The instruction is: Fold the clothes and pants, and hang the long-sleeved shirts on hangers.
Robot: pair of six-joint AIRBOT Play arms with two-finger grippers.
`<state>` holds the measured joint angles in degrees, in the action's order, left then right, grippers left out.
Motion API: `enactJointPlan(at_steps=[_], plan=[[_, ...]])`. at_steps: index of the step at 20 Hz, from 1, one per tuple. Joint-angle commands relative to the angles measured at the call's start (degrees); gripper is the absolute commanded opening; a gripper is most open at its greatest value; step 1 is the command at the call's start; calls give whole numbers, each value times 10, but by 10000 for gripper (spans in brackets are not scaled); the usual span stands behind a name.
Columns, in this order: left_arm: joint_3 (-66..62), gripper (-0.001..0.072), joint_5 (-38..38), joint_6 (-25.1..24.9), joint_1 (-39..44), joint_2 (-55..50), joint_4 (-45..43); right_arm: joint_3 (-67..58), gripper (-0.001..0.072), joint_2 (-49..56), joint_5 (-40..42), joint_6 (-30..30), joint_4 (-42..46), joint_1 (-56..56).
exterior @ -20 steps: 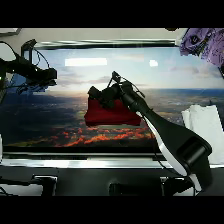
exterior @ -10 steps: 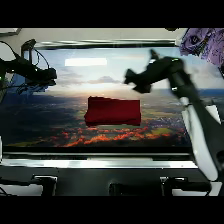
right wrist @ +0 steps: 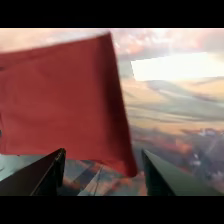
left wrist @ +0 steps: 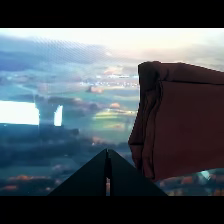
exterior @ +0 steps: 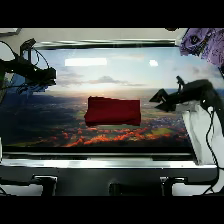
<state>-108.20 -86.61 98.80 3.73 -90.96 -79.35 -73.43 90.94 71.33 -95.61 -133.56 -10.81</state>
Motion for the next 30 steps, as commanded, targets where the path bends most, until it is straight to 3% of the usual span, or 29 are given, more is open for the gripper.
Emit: enactJointPlan(at_steps=[1, 10, 12, 14, 15, 17, 30], plan=[[0, 24, 0, 0, -1, 0, 0, 58, 545, 43, -30, -104, -79, 1], [0, 24, 0, 2, -1, 0, 0, 58, 510, 115, -112, -139, -117, 69], [0, 24, 0, 2, 0, 0, 3, 58, 374, 115, -119, -140, -118, 88], [0, 24, 0, 2, 0, 0, 5, 54, 76, 112, -113, -136, -125, 96], [0, 24, -1, 2, 0, 0, 5, 48, 28, 104, -112, -135, -127, 95], [0, 24, -5, 2, -1, 0, 4, 16, 27, 82, -112, -125, -117, 87], [0, 24, -6, 2, 0, 0, 4, -290, 27, 60, -79, 118, 66, -76]])
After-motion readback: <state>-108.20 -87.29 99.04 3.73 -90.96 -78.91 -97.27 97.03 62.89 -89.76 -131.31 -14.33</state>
